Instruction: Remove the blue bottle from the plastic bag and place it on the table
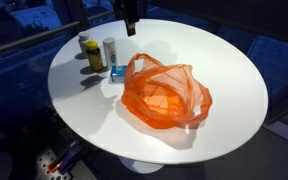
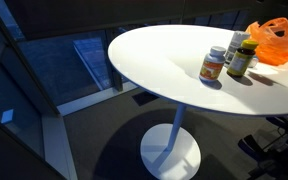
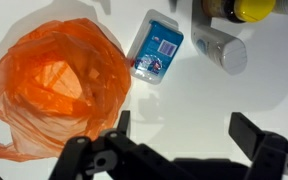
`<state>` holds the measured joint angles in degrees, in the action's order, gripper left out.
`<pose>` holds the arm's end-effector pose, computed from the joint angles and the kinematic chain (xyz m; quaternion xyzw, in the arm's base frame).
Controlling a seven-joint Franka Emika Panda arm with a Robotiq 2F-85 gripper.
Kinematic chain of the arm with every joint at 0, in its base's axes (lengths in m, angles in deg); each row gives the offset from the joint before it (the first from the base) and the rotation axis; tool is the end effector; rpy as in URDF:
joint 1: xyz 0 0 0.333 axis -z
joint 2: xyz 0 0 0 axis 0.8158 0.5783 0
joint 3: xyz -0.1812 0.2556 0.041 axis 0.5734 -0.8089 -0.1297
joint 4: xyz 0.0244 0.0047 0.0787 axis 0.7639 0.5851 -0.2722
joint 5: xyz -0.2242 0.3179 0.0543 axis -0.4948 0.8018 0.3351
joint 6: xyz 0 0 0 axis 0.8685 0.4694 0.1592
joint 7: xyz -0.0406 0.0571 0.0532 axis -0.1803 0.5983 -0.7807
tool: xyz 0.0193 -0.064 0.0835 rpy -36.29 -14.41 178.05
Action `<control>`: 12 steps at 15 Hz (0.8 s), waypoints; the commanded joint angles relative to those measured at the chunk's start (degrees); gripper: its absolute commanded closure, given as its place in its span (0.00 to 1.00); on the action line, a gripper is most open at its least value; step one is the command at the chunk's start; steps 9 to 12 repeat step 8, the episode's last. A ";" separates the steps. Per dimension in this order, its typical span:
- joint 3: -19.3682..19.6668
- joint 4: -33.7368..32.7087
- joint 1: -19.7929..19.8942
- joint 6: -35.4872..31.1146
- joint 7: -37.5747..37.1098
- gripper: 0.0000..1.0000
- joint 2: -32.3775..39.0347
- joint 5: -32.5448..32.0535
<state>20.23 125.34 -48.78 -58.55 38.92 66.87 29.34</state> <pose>0.4582 -0.0819 0.4307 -0.9740 0.2128 -0.0715 0.0316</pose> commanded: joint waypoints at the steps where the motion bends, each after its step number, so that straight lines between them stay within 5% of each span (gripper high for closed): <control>1: 0.59 -5.38 0.14 10.29 2.48 0.00 -1.20 0.66; 5: 0.99 -9.59 0.45 17.09 4.42 0.00 -0.71 -0.50; 12: 0.42 -7.37 0.35 14.54 2.38 0.00 -1.31 0.00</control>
